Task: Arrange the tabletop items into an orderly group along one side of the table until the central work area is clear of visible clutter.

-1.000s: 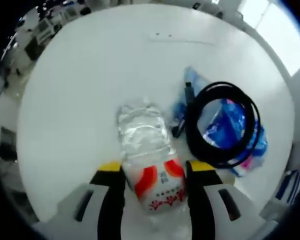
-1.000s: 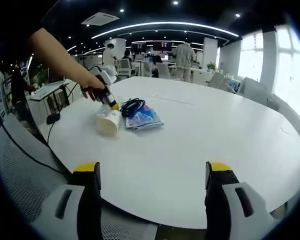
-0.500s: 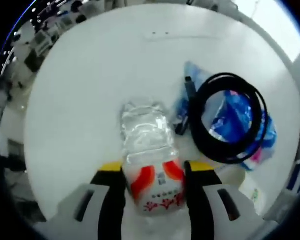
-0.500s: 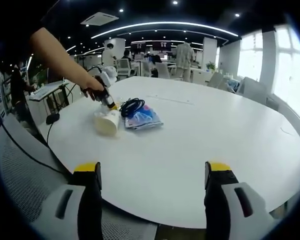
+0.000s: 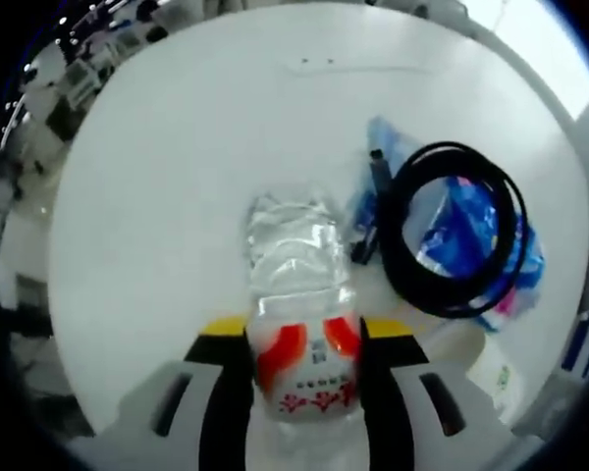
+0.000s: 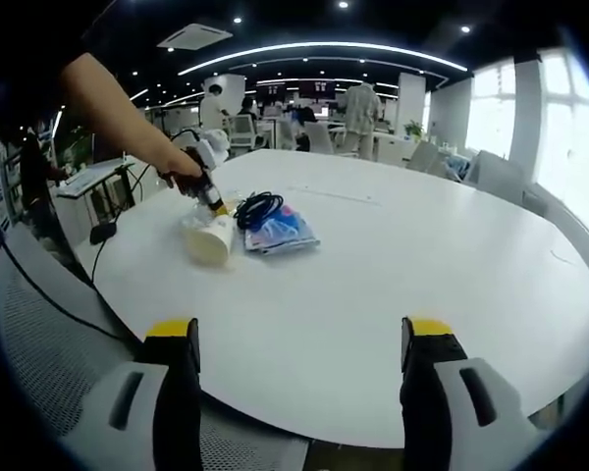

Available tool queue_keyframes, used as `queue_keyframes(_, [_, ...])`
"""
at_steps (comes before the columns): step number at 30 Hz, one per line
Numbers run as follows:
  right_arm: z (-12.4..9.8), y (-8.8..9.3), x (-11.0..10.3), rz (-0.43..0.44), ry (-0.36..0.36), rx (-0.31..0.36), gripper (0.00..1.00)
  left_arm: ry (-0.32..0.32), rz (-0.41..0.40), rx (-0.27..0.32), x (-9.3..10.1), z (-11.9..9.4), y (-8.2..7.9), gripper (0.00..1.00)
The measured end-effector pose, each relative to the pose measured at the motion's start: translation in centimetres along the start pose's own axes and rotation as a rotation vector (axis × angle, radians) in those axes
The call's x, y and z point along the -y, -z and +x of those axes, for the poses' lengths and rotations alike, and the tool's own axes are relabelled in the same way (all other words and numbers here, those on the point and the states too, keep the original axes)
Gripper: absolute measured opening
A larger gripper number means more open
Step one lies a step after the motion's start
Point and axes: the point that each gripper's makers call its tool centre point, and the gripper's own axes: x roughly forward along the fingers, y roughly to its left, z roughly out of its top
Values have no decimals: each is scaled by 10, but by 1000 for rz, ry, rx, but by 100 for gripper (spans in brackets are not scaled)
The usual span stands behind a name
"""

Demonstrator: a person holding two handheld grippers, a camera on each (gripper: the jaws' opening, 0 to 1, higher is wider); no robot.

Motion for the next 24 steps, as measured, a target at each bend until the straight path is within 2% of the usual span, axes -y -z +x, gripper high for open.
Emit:
queue_keyframes(12, [0,-1,-1,-5,-2,1,83,26,97,-58,-15,-7,17,36])
queue_keyframes(18, [0,-1,-2,-11,-7,3,83,45,158,-108,-18,-17,33,36])
queue_keyframes(24, [0,-3,-3,-19,-11,12,83,59,215,-134,-19,-29,47,36])
